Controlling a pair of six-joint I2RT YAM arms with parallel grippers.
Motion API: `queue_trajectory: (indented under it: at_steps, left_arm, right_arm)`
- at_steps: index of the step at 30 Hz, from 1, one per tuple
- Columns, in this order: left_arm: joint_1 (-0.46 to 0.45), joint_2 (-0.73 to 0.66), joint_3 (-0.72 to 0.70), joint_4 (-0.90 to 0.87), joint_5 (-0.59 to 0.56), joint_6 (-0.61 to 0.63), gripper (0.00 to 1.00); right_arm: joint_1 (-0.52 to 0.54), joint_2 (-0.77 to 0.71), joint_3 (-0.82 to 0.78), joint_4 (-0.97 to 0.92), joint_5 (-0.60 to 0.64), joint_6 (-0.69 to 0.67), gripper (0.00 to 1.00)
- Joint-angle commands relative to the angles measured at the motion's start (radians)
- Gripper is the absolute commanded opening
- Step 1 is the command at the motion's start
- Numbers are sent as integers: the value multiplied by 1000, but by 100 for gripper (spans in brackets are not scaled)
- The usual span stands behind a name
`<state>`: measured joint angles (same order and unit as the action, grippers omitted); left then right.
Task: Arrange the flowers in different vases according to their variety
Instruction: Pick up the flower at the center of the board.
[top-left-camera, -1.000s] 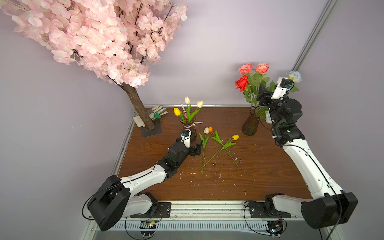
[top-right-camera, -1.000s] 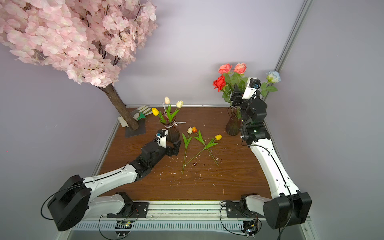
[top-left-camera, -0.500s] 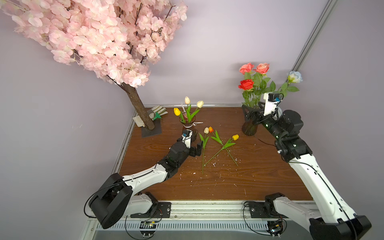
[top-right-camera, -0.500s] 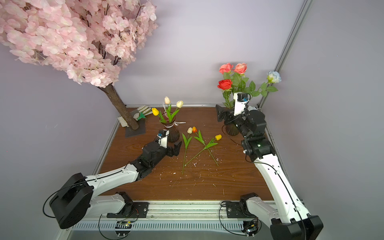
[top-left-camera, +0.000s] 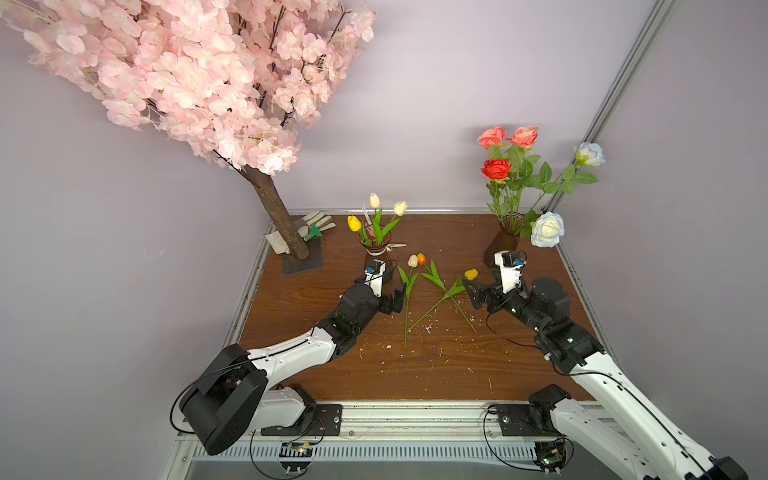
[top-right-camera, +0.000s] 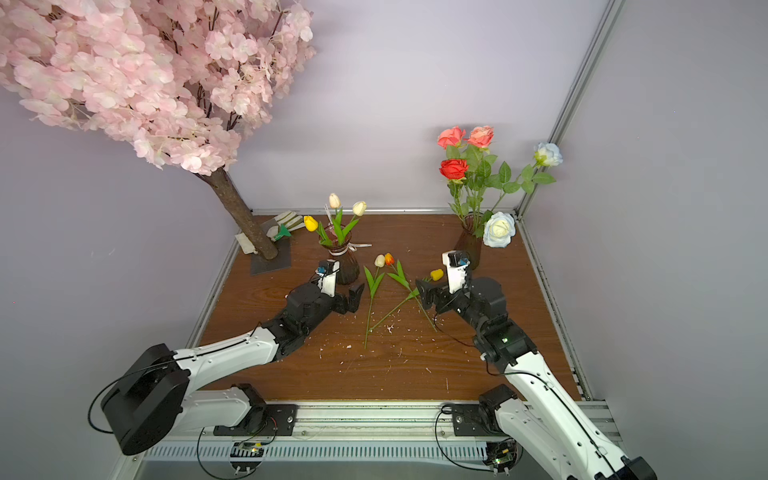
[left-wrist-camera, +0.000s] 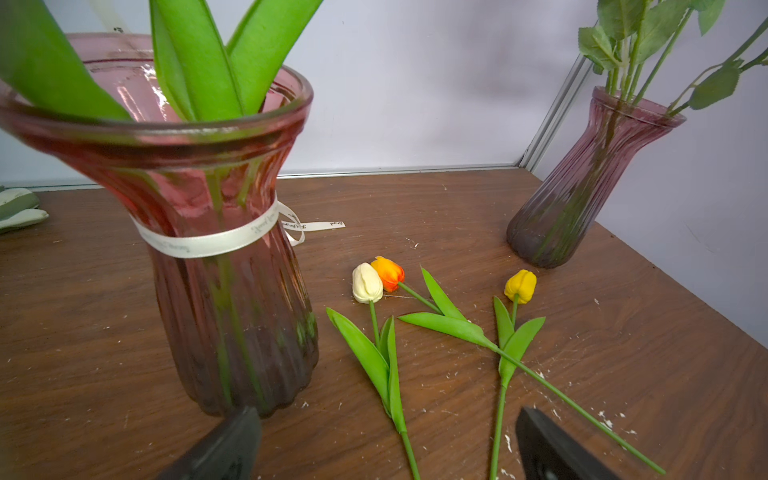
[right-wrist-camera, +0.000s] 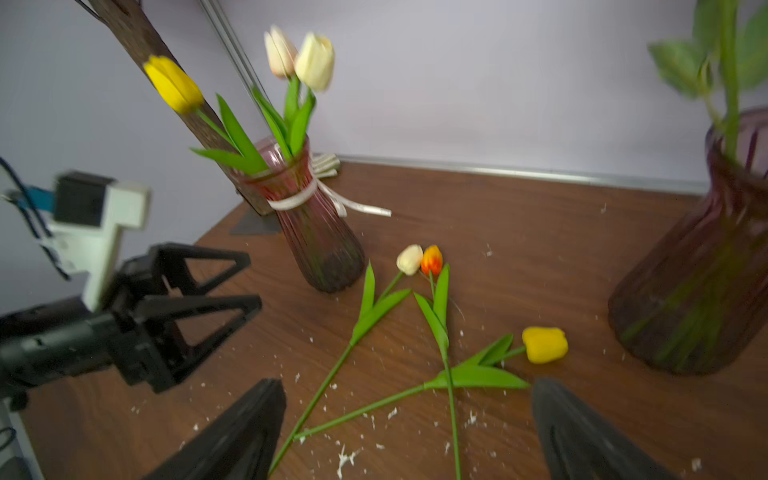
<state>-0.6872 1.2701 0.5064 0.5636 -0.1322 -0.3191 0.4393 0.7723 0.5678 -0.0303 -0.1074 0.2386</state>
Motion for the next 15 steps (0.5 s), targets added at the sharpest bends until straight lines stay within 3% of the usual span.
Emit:
queue_trajectory:
  at_steps: [1, 12, 15]
  left_arm:
    - [-8, 15, 35, -5, 20, 10, 99]
    - [-8, 38, 86, -92, 109, -61, 100]
    - [-21, 51, 110, -176, 134, -100, 96]
  right_arm:
    - [6, -19, -72, 94, 46, 56, 99]
    - [4, 2, -243, 155, 84, 148, 99]
    - [6, -31, -271, 169, 171, 275, 99]
